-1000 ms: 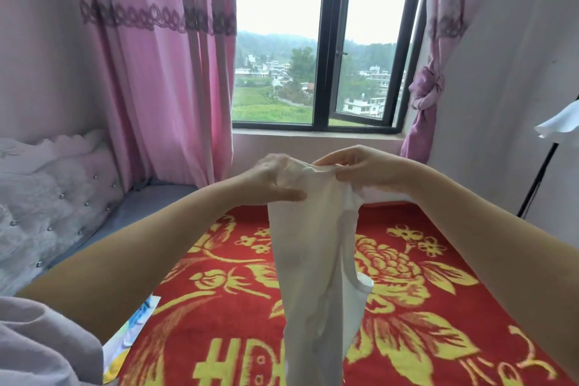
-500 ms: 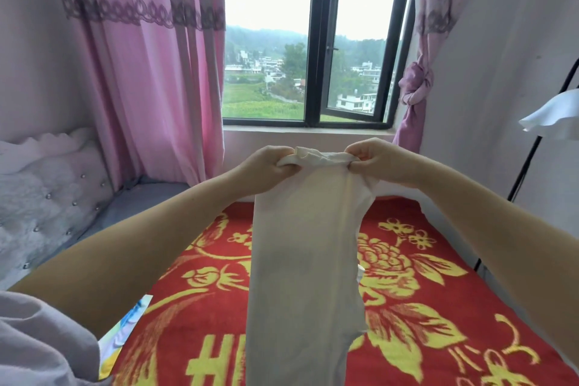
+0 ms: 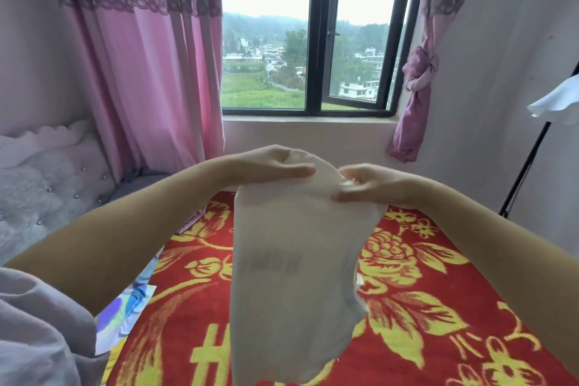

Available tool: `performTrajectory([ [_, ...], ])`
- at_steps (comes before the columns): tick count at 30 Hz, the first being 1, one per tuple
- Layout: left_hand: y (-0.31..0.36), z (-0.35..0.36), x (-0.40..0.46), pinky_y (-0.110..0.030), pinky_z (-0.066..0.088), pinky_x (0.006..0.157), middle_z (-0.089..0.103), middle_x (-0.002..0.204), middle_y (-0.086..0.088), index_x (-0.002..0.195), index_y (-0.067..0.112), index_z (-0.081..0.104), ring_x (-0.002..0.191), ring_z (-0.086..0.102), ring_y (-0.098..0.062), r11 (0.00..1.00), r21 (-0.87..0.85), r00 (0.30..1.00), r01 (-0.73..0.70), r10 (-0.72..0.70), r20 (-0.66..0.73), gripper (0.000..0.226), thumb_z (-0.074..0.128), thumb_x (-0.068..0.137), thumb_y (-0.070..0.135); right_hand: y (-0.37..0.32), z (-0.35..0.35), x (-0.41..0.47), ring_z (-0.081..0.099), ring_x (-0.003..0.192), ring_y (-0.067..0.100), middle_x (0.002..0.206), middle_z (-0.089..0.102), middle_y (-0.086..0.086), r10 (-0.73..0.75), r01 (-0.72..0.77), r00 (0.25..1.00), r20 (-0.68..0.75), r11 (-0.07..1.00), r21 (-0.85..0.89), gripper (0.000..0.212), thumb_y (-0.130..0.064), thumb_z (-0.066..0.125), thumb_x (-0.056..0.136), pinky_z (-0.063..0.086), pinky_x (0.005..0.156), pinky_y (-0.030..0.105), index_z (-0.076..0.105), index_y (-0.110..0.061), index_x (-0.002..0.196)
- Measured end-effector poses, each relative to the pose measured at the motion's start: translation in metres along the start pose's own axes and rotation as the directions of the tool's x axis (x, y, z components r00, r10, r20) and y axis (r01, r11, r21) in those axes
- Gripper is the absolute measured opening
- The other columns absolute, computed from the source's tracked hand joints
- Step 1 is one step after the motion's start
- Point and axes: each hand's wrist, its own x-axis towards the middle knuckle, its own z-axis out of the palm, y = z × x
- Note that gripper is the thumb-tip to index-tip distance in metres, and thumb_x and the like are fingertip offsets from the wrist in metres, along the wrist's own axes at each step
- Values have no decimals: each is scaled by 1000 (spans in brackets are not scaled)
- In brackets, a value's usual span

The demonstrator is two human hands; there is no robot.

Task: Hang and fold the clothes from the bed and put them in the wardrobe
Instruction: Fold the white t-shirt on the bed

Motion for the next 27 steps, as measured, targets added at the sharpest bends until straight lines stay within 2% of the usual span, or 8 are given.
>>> performTrajectory([
  [3, -26, 20, 21, -23, 52, 62, 71, 84, 5, 91, 19, 67, 78, 69, -14, 966, 211, 985, 149, -165, 59, 36, 70, 79, 53, 37, 3, 6, 65, 86, 16, 96, 70, 4, 232, -202, 965, 122, 955, -219, 15, -17, 68, 88, 54, 81, 35, 68, -10, 101],
  [8, -33, 46, 91, -36, 48, 78, 66, 109, -8, 117, 13, 55, 101, 63, -32, 586, 792, 950, 171, 114, -289, 45, 46, 94, 51, 76, -15, 43, 62, 89, 23, 92, 66, 2, 204, -368, 918, -339, 756, -542, 18, -26, 55, 93, 46, 70, 30, 69, -14, 95],
  [15, 36, -21, 146, -34, 38, 55, 67, 76, -17, 106, 3, 56, 65, 65, -36, 479, 870, 540, 117, 704, -461, 55, 38, 92, 52, 19, -104, 60, 63, 89, 37, 96, 67, 17, -452, -386, 526, -720, 628, -676, 29, -11, 41, 91, 42, 68, 34, 67, -10, 105],
  [18, 35, -15, 144, -27, 38, 46, 61, 57, -14, 89, -1, 60, 44, 59, -31, 448, 894, 340, -5, 842, -419, 48, 49, 87, 46, 11, -116, 46, 62, 73, 34, 81, 67, 13, -508, -266, 570, -646, 629, -730, 26, -10, 43, 88, 36, 63, 28, 66, -8, 98],
  [20, 6, 9, 139, -31, 44, 42, 61, 54, -16, 89, -3, 63, 41, 59, -31, 451, 887, 379, -97, 841, -386, 48, 60, 84, 44, 27, -98, 35, 56, 68, 25, 76, 64, 3, -368, -156, 740, -563, 720, -676, 21, -8, 47, 86, 35, 65, 25, 67, -13, 91],
  [23, -79, 73, 117, -34, 48, 42, 66, 60, -15, 93, 0, 66, 46, 63, -34, 449, 866, 687, -219, 701, -189, 42, 74, 79, 39, 97, -21, 26, 55, 82, 19, 88, 65, 8, 0, -158, 972, -235, 742, -652, 21, -10, 50, 88, 37, 70, 25, 65, -22, 97],
  [25, -153, 136, 91, -33, 49, 54, 71, 78, -10, 113, 10, 59, 66, 69, -32, 448, 861, 940, -241, 328, 92, 42, 58, 91, 45, 166, 61, 15, 54, 95, 19, 93, 61, 9, 254, -190, 967, -29, 639, -745, 24, -13, 45, 94, 39, 82, 28, 59, -25, 109],
  [27, -236, 206, 61, -36, 47, 63, 70, 96, -6, 122, 19, 48, 85, 68, -32, 531, 816, 961, -228, -10, 275, 38, 40, 98, 47, 231, 150, -3, 57, 109, 26, 112, 63, 11, 440, -313, 897, 41, 698, -645, 32, -17, 43, 93, 42, 85, 32, 56, -19, 122],
])
